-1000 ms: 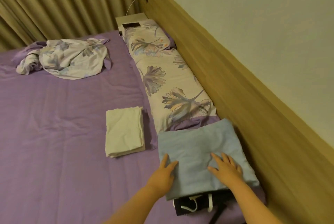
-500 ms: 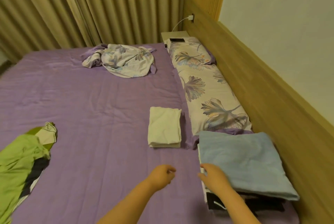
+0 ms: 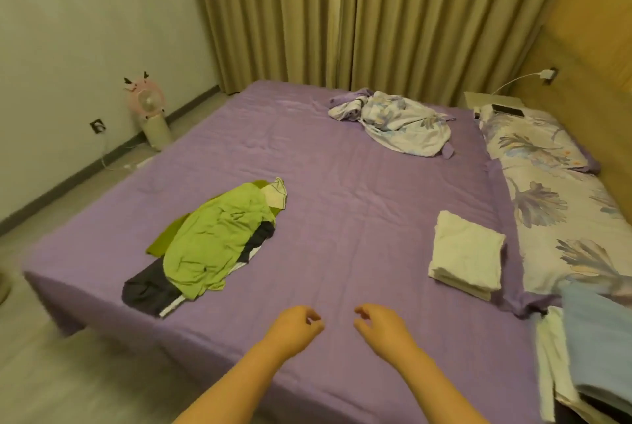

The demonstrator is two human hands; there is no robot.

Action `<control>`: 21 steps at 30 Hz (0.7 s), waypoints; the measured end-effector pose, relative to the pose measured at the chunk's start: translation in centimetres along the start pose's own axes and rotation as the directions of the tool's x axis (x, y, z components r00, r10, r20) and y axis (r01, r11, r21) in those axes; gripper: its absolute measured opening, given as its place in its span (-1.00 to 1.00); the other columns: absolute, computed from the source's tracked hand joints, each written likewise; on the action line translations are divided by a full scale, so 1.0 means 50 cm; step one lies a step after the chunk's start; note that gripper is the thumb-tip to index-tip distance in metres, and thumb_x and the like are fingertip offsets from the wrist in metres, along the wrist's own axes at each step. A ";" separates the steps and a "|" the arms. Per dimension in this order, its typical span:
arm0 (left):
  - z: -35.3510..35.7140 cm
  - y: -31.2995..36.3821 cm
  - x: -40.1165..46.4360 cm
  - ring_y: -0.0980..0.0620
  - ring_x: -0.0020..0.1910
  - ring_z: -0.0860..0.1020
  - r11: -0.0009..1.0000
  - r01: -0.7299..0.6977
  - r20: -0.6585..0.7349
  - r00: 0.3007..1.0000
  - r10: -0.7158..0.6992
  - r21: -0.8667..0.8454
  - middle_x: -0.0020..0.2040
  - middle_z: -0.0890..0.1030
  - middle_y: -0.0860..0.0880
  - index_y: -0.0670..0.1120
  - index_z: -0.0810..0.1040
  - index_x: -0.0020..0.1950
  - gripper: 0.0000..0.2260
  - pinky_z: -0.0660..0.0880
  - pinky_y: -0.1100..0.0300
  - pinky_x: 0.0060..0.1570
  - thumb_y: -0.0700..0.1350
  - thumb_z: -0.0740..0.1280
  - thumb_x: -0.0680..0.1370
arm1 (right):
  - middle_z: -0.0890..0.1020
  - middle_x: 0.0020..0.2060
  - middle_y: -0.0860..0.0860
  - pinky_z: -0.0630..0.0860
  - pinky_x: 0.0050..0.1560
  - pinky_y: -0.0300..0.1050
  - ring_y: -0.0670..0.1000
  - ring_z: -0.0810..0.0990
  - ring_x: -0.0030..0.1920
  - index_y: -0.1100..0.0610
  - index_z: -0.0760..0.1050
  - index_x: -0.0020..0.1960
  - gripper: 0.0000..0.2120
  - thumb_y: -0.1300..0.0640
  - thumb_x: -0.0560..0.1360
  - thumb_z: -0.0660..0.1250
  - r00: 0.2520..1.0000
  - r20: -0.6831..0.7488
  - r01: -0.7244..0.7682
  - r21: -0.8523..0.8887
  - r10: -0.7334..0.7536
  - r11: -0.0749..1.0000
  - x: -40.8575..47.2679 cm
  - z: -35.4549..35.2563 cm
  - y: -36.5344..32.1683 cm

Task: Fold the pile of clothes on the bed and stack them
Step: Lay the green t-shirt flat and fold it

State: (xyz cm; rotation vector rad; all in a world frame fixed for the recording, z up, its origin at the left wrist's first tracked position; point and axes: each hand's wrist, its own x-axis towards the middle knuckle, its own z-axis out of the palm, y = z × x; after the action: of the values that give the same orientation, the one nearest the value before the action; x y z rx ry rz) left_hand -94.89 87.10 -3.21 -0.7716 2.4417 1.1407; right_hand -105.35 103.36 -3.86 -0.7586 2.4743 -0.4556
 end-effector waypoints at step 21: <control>-0.243 -0.396 -0.060 -0.05 0.09 0.56 0.915 0.363 -0.133 0.912 -0.387 -0.174 0.14 0.61 -0.04 -0.03 0.57 0.20 -0.73 0.51 0.08 0.12 0.02 0.22 0.58 | 0.50 0.31 0.03 0.39 0.25 -0.12 0.05 0.46 0.29 0.09 0.39 0.38 -0.60 -0.05 0.61 0.14 0.927 0.303 0.281 -0.180 -0.219 0.943 0.218 0.206 -0.411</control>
State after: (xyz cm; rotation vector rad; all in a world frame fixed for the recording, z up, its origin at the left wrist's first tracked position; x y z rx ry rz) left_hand -81.45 68.09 -5.95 -1.3647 2.2104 1.1452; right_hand -98.73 79.00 -7.09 -1.1566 2.1914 -0.1460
